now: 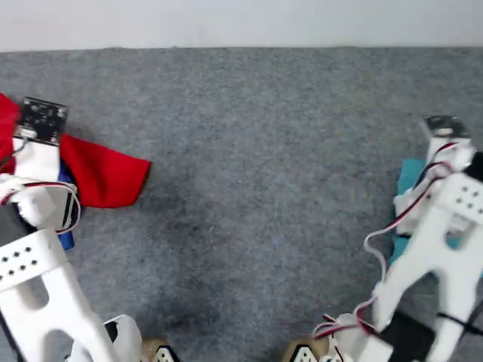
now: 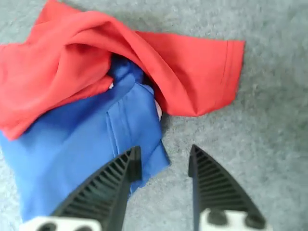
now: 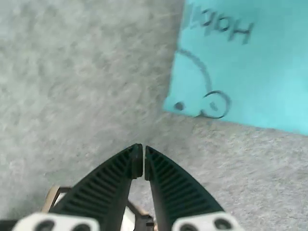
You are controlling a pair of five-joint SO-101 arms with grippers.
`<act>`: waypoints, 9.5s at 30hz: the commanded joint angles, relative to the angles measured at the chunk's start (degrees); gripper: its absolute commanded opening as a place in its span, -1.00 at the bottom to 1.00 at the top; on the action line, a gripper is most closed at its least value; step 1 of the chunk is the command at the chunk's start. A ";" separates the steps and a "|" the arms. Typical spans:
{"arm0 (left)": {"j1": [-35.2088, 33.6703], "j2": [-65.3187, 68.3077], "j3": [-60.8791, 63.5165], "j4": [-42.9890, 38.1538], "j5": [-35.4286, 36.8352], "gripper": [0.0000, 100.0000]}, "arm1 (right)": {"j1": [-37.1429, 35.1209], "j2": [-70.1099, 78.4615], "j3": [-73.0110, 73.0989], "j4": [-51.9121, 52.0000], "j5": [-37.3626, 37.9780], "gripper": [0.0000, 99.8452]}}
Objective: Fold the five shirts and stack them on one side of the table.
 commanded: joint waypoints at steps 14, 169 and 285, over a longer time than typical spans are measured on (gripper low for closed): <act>-11.08 27.69 -14.99 -0.62 -8.62 -0.53 | -2.15 -14.37 18.29 2.42 -9.58 -0.98; 7.30 -9.85 8.40 -8.09 7.82 -0.67 | -68.79 2.95 13.71 -1.80 -16.70 -0.45; 50.29 66.02 -31.78 4.84 9.32 -0.47 | -3.03 -50.24 18.11 -12.09 37.10 -0.98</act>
